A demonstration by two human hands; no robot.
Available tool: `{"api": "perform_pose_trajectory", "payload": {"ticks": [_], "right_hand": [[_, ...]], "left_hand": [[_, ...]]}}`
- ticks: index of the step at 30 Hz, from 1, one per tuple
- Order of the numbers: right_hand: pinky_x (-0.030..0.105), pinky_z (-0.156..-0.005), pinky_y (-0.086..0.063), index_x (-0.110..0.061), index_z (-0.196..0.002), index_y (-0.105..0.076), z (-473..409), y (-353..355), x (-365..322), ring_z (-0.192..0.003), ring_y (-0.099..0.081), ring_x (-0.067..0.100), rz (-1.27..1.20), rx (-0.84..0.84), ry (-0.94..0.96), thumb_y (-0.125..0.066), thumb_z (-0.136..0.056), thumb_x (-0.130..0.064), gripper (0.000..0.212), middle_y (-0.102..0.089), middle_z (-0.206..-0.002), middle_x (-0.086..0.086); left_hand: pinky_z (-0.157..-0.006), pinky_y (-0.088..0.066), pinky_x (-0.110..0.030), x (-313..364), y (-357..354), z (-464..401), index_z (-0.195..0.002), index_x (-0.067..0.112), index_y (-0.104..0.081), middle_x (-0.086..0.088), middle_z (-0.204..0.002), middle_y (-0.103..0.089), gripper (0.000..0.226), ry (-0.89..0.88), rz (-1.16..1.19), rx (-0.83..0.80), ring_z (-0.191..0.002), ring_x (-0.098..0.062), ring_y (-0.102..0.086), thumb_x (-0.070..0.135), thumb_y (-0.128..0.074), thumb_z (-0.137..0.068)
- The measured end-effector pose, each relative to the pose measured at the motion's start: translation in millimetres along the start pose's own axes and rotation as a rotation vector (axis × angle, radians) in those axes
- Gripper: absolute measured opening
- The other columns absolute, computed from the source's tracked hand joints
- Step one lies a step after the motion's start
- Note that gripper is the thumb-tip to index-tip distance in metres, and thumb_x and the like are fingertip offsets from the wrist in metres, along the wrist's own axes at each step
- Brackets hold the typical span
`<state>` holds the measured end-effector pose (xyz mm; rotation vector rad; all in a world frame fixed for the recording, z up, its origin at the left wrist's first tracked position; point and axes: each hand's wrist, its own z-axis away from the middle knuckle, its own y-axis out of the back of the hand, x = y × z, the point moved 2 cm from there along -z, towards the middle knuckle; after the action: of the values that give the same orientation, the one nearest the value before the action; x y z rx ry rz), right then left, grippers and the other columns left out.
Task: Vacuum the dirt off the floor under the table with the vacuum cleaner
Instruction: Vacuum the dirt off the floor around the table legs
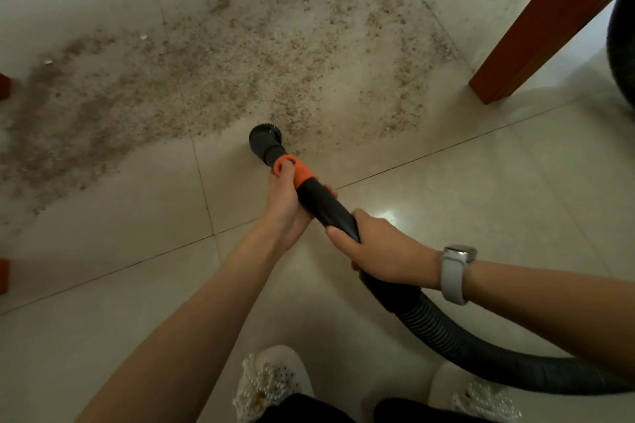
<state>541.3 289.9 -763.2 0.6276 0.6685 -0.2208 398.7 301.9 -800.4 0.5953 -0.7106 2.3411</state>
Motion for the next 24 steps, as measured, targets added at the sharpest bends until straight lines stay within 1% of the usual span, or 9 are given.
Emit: {"api": "perform_pose_trajectory", "payload": {"ticks": [3,5,7,10,13,17,19,21,24], "right_hand": [[0.028,-0.062,-0.054,-0.017,-0.100,-0.043,11,-1,17,-0.061,-0.061,0.012,-0.032,-0.045,-0.016,-0.043,-0.094,-0.049,0.033,-0.061,-0.075,0.000],[0.022,-0.058,-0.052,-0.019,-0.098,-0.042,16,1,24,-0.058,-0.059,0.008,-0.054,-0.062,-0.021,-0.043,-0.095,-0.048,0.029,-0.061,-0.075,-0.001],[0.020,-0.057,-0.052,-0.019,-0.099,-0.043,19,1,28,-0.058,-0.061,0.008,-0.093,-0.069,-0.026,-0.043,-0.095,-0.047,0.028,-0.063,-0.075,-0.001],[0.025,-0.062,-0.055,-0.018,-0.101,-0.045,19,1,31,-0.061,-0.063,0.011,-0.125,-0.073,-0.025,-0.042,-0.095,-0.047,0.030,-0.064,-0.075,0.000],[0.027,-0.064,-0.055,-0.018,-0.099,-0.044,19,0,32,-0.060,-0.063,0.012,-0.138,-0.074,-0.023,-0.042,-0.095,-0.047,0.029,-0.065,-0.074,0.000],[0.026,-0.065,-0.055,-0.018,-0.100,-0.044,17,-1,33,-0.062,-0.063,0.012,-0.156,-0.067,-0.031,-0.043,-0.095,-0.047,0.029,-0.064,-0.075,0.000],[0.023,-0.061,-0.054,-0.018,-0.100,-0.044,13,-2,29,-0.060,-0.062,0.011,-0.148,-0.061,-0.029,-0.044,-0.095,-0.047,0.029,-0.062,-0.074,0.000],[0.023,-0.057,-0.052,-0.016,-0.100,-0.044,7,-4,23,-0.059,-0.061,0.013,-0.132,-0.037,-0.022,-0.046,-0.095,-0.046,0.030,-0.059,-0.074,0.000],[0.029,-0.058,-0.051,-0.012,-0.101,-0.042,-7,-9,12,-0.057,-0.057,0.016,-0.114,0.050,-0.008,-0.050,-0.094,-0.043,0.033,-0.055,-0.077,0.002]], "left_hand": [[-0.057,-0.056,-0.039,-15,-5,15,-0.136,0.021,-0.027,-0.013,-0.101,-0.051,0.037,0.002,-0.003,-0.041,-0.070,-0.025,-0.062,0.034,-0.034,-0.102],[-0.060,-0.056,-0.041,-19,-7,20,-0.135,0.023,-0.027,-0.015,-0.107,-0.050,0.035,0.006,-0.003,-0.067,-0.069,-0.026,-0.065,0.032,-0.035,-0.102],[-0.060,-0.057,-0.041,-21,-6,21,-0.136,0.022,-0.027,-0.016,-0.112,-0.048,0.037,0.023,-0.005,-0.086,-0.065,-0.026,-0.068,0.031,-0.036,-0.102],[-0.061,-0.057,-0.040,-20,-5,19,-0.135,0.019,-0.029,-0.015,-0.110,-0.049,0.038,0.030,-0.048,-0.073,-0.071,-0.026,-0.068,0.032,-0.039,-0.101],[-0.070,-0.052,-0.039,-20,-1,12,-0.134,0.014,-0.033,-0.010,-0.111,-0.052,0.041,-0.008,-0.149,-0.019,-0.093,-0.025,-0.062,0.035,-0.040,-0.100],[-0.071,-0.049,-0.032,-17,1,10,-0.131,0.014,-0.038,0.000,-0.108,-0.055,0.038,-0.032,-0.269,-0.023,-0.094,-0.012,-0.057,0.037,-0.039,-0.100],[-0.081,-0.047,-0.034,-16,4,10,-0.128,0.014,-0.039,0.002,-0.108,-0.054,0.036,-0.030,-0.292,-0.028,-0.096,-0.011,-0.056,0.037,-0.038,-0.100],[-0.091,-0.042,-0.037,-16,7,10,-0.130,0.015,-0.039,0.001,-0.115,-0.052,0.036,-0.028,-0.322,-0.028,-0.103,-0.013,-0.053,0.036,-0.037,-0.101],[-0.102,-0.039,-0.040,-16,10,10,-0.139,0.011,-0.036,-0.003,-0.129,-0.048,0.047,-0.009,-0.357,-0.011,-0.113,-0.016,-0.048,0.037,-0.039,-0.100]]}}
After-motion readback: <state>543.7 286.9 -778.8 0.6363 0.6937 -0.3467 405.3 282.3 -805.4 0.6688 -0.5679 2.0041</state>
